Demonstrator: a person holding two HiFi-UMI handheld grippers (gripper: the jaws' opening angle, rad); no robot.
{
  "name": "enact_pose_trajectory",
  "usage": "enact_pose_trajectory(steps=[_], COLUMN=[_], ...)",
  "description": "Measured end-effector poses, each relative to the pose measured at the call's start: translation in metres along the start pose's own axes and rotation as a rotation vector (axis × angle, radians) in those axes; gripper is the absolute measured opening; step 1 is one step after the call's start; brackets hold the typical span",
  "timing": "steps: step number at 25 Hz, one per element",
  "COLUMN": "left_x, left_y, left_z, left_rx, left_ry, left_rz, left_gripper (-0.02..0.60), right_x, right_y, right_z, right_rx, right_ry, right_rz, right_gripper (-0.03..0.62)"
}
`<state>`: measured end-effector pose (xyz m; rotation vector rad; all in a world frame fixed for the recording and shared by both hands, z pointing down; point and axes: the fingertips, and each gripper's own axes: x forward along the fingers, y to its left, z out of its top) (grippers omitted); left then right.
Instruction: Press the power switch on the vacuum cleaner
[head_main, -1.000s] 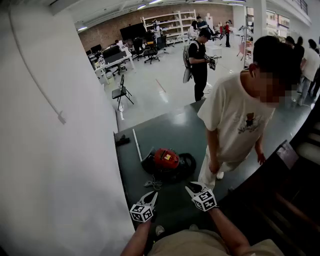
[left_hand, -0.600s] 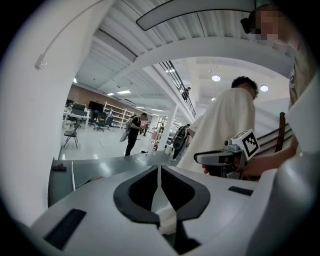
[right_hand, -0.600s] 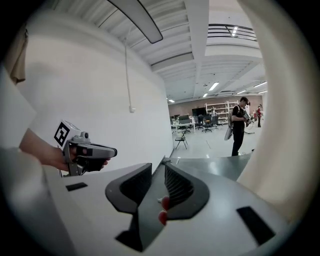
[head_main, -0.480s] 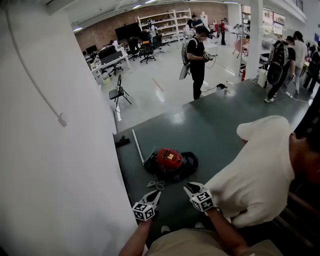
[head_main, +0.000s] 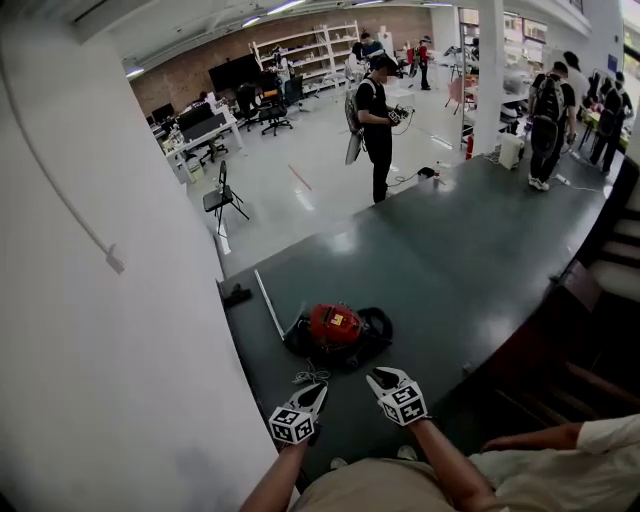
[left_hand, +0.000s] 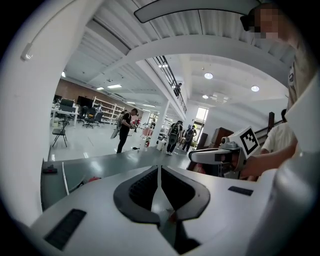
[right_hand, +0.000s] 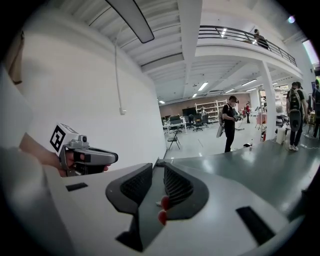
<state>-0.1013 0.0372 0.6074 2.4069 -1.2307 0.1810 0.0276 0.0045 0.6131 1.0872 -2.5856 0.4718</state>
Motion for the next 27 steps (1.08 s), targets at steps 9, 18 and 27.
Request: enact_pose_trajectory(steps=[9,18,27], left_x=[0.013,0.015,0.022], left_y=[0.007,0.017,0.019], left_z=[0.012,0.014,0.011], left_rx=[0.018,0.012,0.012], left_ry=[0.002,-0.001,0.014], left_rz=[-0.044,-0.028,0.004], left_gripper=[0.009,0.009,0.009], right_x=[0.006,0.007,0.003], right_y=[-0.008,-0.018,-0.035], right_z=[0.008,0.01,0.011], right_rx=[-0.021,-0.013,-0.013], right_ry=[-0.009,-0.006,-0.013], right_rz=[-0.057,-0.054,-0.035], right_gripper=[0.048,0.048,0.048])
